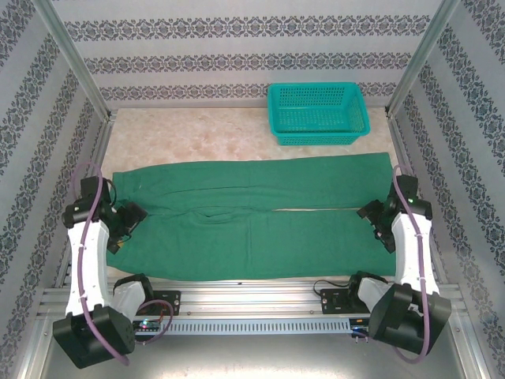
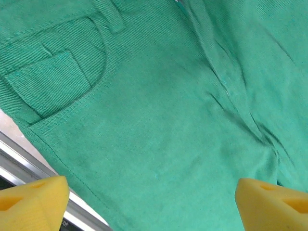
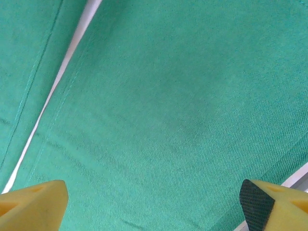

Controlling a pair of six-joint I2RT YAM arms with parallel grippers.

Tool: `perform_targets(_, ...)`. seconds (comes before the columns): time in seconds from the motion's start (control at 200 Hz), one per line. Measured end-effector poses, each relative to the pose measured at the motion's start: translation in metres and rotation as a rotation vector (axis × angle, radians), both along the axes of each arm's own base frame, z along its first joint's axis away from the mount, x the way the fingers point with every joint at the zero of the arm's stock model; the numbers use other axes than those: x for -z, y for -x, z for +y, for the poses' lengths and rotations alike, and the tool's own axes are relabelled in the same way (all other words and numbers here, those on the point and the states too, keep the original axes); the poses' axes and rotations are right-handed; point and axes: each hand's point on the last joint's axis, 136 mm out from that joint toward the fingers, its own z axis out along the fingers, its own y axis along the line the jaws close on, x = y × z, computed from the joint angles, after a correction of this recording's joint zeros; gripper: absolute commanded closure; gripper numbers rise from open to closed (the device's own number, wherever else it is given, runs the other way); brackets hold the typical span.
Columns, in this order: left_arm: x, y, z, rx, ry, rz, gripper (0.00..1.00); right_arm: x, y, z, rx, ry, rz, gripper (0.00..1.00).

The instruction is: Roll up the long pants

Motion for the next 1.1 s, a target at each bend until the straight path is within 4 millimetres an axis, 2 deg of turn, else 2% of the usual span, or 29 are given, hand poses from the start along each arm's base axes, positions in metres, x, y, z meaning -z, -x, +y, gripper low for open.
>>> perform_targets(0.145, -0.007, 0.015, -0.017, 0.099, -0.044, -0.003, 0.12, -0.006, 0.009, 0.019, -0.085, 0.009, 0.002, 0.06)
perform_targets(0.31, -0.011, 0.045, -0.008, 0.044, -0.119, 0.039, 0.09, -0.012, 0.025, 0.025, -0.078, 0.016, 0.008, 0.06)
perform_targets(0.435, -0.003, 0.048, -0.005, 0.010, -0.120, 0.099, 0.09, -0.010, 0.031, 0.025, -0.044, 0.014, 0.015, 0.06)
perform_targets(0.649, 0.030, 0.026, -0.003, -0.016, -0.080, 0.231, 0.08, 0.025, 0.043, 0.027, 0.007, -0.023, 0.136, 0.06)
perform_targets(0.759, 0.040, 0.011, 0.002, -0.023, -0.090, 0.264, 0.03, 0.034, 0.043, 0.026, 0.033, -0.031, 0.157, 0.06)
perform_targets(0.889, 0.043, -0.009, 0.019, -0.056, -0.130, 0.288, 0.01, 0.039, 0.035, 0.016, 0.096, -0.039, 0.157, 0.06)
perform_targets(1.009, 0.049, -0.019, 0.045, -0.162, -0.126, 0.276, 0.01, 0.045, 0.028, 0.003, 0.163, -0.044, 0.151, 0.06)
perform_targets(1.099, 0.059, -0.024, 0.057, -0.208, -0.115, 0.291, 0.06, 0.048, 0.023, -0.007, 0.205, -0.045, 0.139, 0.07)
